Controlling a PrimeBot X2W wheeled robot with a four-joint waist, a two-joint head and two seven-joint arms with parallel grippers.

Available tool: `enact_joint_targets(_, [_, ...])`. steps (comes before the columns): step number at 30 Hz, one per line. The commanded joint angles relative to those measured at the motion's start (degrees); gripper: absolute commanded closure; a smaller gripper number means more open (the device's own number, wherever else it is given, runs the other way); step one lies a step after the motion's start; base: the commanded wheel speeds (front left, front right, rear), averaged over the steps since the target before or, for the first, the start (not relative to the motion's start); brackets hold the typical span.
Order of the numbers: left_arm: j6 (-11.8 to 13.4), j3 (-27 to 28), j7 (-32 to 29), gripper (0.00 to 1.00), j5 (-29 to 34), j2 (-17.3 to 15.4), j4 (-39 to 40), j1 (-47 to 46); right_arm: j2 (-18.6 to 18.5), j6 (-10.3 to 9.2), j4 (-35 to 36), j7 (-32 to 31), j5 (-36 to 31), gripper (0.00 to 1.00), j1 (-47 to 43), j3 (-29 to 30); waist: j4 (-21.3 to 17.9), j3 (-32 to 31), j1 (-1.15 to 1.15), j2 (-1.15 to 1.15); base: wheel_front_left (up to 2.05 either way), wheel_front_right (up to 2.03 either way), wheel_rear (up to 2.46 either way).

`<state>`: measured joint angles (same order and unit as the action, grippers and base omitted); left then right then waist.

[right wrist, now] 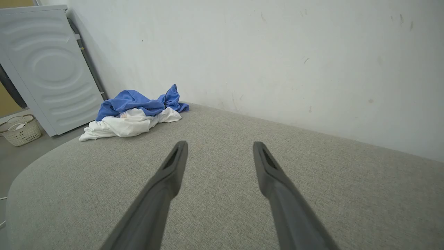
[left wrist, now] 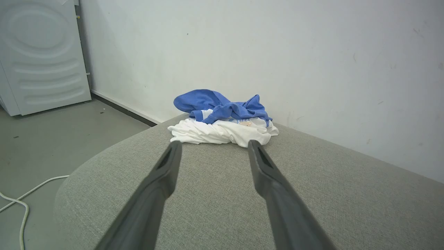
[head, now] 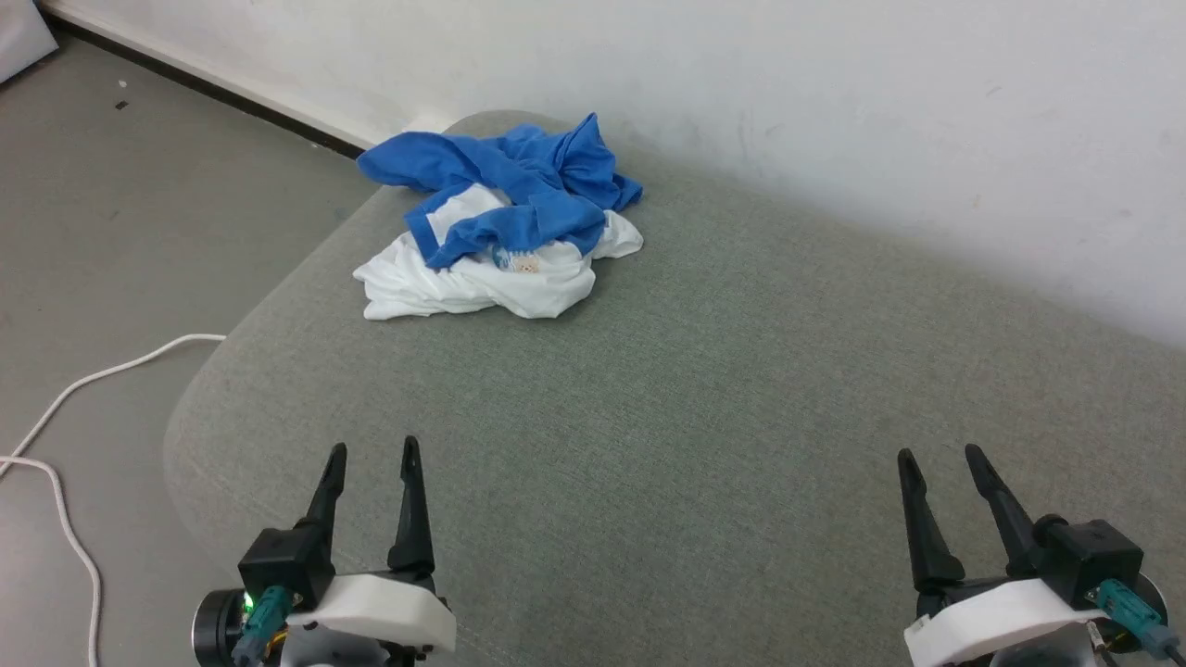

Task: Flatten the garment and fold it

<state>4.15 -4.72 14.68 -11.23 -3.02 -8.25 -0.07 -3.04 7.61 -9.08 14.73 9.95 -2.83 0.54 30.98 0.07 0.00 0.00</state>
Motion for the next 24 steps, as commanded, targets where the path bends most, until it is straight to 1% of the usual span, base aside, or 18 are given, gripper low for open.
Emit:
enact_joint_targets(1, [0.1,-0.1,0.3,0.00,-0.8,0.1,-0.4,0.5,0.2,-0.12,-0.1,0.3,-0.4,0.00,-0.4,0.3,-0.1,0.0,0.00,0.00,0.00,0.00,0.00])
enact_joint_targets(4, [-0.5,-0.3,0.3,0.00,-1.0,0.1,-1.3,-0.2,0.2,-0.12,-0.1,0.3,-0.4,0.00,-0.3,0.4,-0.2,0.2,0.00,0.00,0.00,0.00,0.00])
enact_joint_targets(7, [-2.2,-0.7,0.0,0.00,-1.5,-0.2,-4.1,-3.6,0.2,-0.12,0.1,0.3,-0.8,0.00,0.3,0.3,-0.6,1.1,0.00,0.00,0.00,0.00,0.00])
enact_joint_targets(11, [-4.7,-0.6,-4.9,0.00,-3.0,-2.0,-8.8,-12.4,0.2,-0.12,0.5,0.3,-1.7,0.00,1.8,0.2,-1.8,3.4,0.00,0.00,0.00,0.00,0.00])
enact_joint_targets(14, [-7.0,0.2,-9.4,0.00,-4.8,-4.2,-12.7,-20.5,0.2,-0.12,0.9,0.3,-2.9,0.00,3.2,-0.2,-3.6,5.9,0.00,0.00,0.00,0.00,0.00])
enact_joint_targets(18, [-8.8,1.9,-15.4,0.00,-7.9,-7.1,-16.8,-30.9,0.2,-0.12,2.0,-0.2,-4.9,0.00,5.4,0.0,-6.8,10.5,0.00,0.00,0.00,0.00,0.00])
enact_joint_targets(22, [-9.8,3.4,-22.1,0.00,-10.3,-11.3,-20.6,-39.5,0.2,-0.12,4.2,-1.7,-7.0,0.00,7.4,0.7,-10.0,16.0,0.00,0.00,0.00,0.00,0.00])
enact_joint_targets(24, [-9.4,4.3,-25.3,0.00,-10.7,-13.5,-22.2,-42.8,0.2,-0.12,5.8,-2.6,-8.0,0.00,8.0,1.4,-11.3,19.1,0.00,0.00,0.00,0.00,0.00])
